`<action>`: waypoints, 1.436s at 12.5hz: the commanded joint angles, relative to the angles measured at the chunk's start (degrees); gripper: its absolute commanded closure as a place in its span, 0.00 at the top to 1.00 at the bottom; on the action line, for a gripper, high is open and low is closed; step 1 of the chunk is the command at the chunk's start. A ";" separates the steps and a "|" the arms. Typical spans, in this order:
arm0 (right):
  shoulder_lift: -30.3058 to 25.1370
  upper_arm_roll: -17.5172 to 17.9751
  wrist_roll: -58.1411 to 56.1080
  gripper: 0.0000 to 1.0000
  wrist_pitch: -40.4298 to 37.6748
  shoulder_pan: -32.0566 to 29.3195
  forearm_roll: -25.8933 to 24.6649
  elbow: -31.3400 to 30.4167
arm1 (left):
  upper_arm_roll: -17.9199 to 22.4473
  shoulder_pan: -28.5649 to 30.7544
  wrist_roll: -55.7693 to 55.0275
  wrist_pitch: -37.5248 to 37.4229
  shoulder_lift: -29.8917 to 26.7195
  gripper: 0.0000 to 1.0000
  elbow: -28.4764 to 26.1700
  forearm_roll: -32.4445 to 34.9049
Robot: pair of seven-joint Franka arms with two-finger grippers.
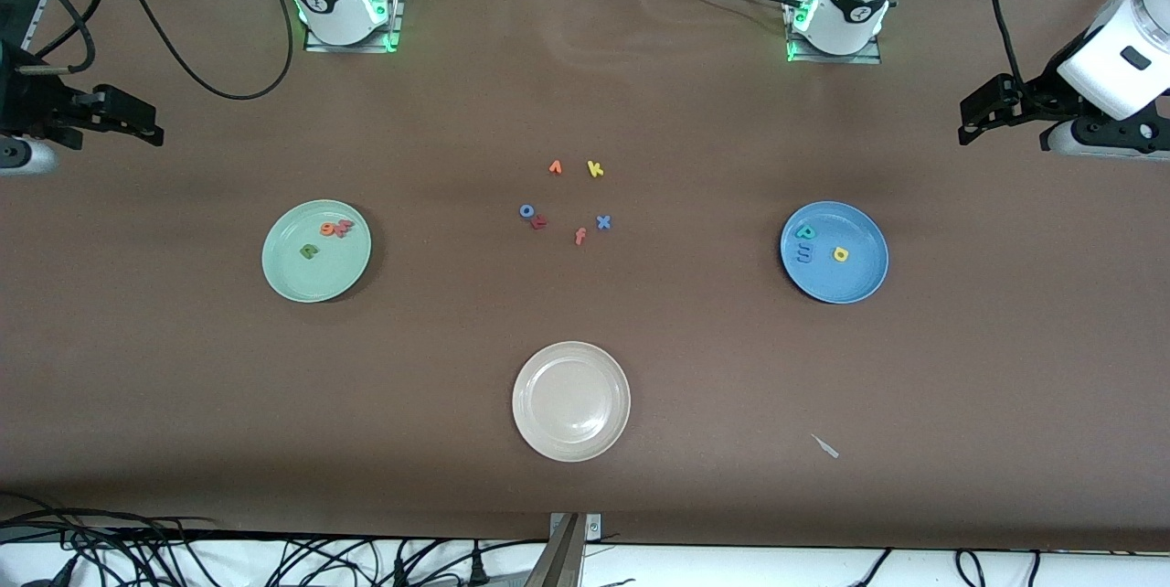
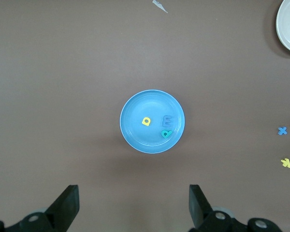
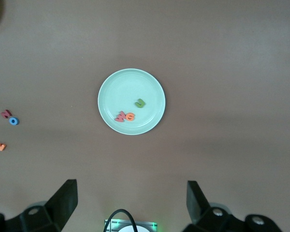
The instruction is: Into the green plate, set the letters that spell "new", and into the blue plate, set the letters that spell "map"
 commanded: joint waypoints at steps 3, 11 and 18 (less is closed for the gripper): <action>1.79 1.02 -0.19 1.00 -1.56 0.32 -0.11 2.81 | -0.01 0.40 0.48 -2.35 -0.23 1.00 0.15 -0.41; 1.79 0.50 -0.80 1.00 -2.09 0.06 -0.37 2.72 | -0.01 1.19 0.40 -3.32 -0.32 1.00 0.06 -0.41; 1.79 0.41 -0.89 1.00 -1.65 -0.21 -0.37 2.72 | -0.36 1.10 0.48 -3.76 -0.32 1.00 -0.11 -0.50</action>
